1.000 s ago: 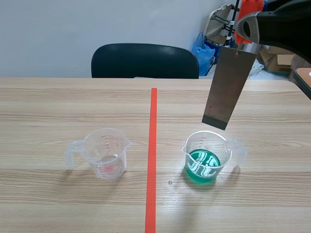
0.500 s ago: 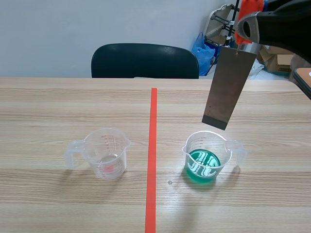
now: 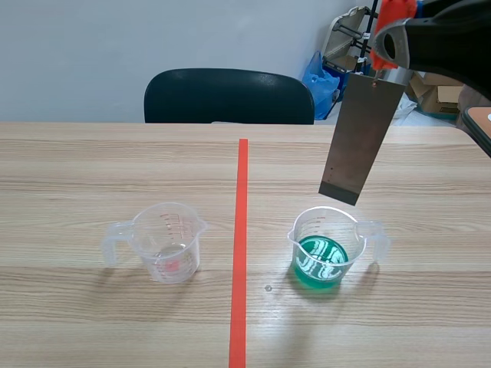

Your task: Do the redox reaction experiment

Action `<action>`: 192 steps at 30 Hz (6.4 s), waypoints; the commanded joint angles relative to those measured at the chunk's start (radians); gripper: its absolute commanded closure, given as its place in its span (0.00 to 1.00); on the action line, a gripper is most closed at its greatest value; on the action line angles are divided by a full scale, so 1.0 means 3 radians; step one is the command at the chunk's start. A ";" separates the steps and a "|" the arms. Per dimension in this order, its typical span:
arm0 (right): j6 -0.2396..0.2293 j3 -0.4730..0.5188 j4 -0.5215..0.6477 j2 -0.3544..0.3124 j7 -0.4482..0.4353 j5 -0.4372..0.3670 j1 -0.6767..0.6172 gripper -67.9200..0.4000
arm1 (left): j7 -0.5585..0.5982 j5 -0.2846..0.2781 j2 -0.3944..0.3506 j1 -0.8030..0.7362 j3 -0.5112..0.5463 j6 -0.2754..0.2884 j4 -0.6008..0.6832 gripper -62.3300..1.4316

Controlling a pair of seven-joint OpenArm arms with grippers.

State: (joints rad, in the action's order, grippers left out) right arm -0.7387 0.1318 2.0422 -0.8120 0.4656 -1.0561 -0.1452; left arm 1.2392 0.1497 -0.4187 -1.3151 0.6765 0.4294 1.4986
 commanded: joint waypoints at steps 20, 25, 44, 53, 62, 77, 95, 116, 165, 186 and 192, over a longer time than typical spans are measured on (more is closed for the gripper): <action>-0.0023 -0.0462 0.0039 -0.0045 0.0009 -0.0036 0.0417 0.98 | 0.0045 -0.0034 0.0015 -0.0005 -0.0015 0.0008 0.0020 0.00; -0.0023 -0.0760 -0.0031 0.0001 0.0001 -0.0036 0.0674 0.98 | 0.0045 -0.0033 0.0015 -0.0005 -0.0015 0.0008 0.0020 0.00; -0.0023 -0.1857 -0.0604 0.0813 0.0374 0.0120 0.1808 0.98 | 0.0046 -0.0034 0.0015 -0.0005 -0.0015 0.0008 0.0020 0.00; -0.0023 -0.2207 -0.0963 0.1345 0.0500 0.0308 0.2149 0.98 | 0.0046 -0.0034 0.0015 -0.0005 -0.0015 0.0008 0.0020 0.00; -0.0023 -0.2419 -0.1204 0.1752 0.0575 0.0540 0.2211 0.98 | 0.0046 -0.0034 0.0015 -0.0005 -0.0015 0.0008 0.0020 0.00; -0.0023 -0.2501 -0.1208 0.1961 0.0607 0.0656 0.2210 0.98 | 0.0046 -0.0034 0.0015 -0.0005 -0.0015 0.0008 0.0020 0.00; -0.0023 -0.2501 -0.1208 0.1960 0.0608 0.0655 0.2191 0.98 | 0.0046 -0.0034 0.0017 -0.0005 -0.0015 0.0009 0.0020 0.00; -0.0023 -0.2501 -0.1208 0.1960 0.0593 0.0654 0.2163 0.98 | 0.0046 -0.0034 0.0017 -0.0005 -0.0015 0.0009 0.0020 0.00; -0.0023 -0.2500 -0.1208 0.1960 0.0521 0.0631 0.2164 0.98 | 0.0046 -0.0034 0.0015 -0.0005 -0.0015 0.0009 0.0020 0.00; -0.0023 -0.2500 -0.1208 0.1960 0.0521 0.0631 0.2164 0.98 | 0.0046 -0.0034 0.0015 -0.0005 -0.0015 0.0009 0.0020 0.00; -0.0023 -0.2500 -0.1208 0.1960 0.0521 0.0631 0.2164 0.98 | 0.0046 -0.0034 0.0015 -0.0005 -0.0015 0.0009 0.0020 0.00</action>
State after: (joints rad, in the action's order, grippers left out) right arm -0.7380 -0.6186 1.6661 -0.2245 0.6376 -0.8490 0.4866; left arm 1.2392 0.1497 -0.4187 -1.3151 0.6765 0.4294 1.4986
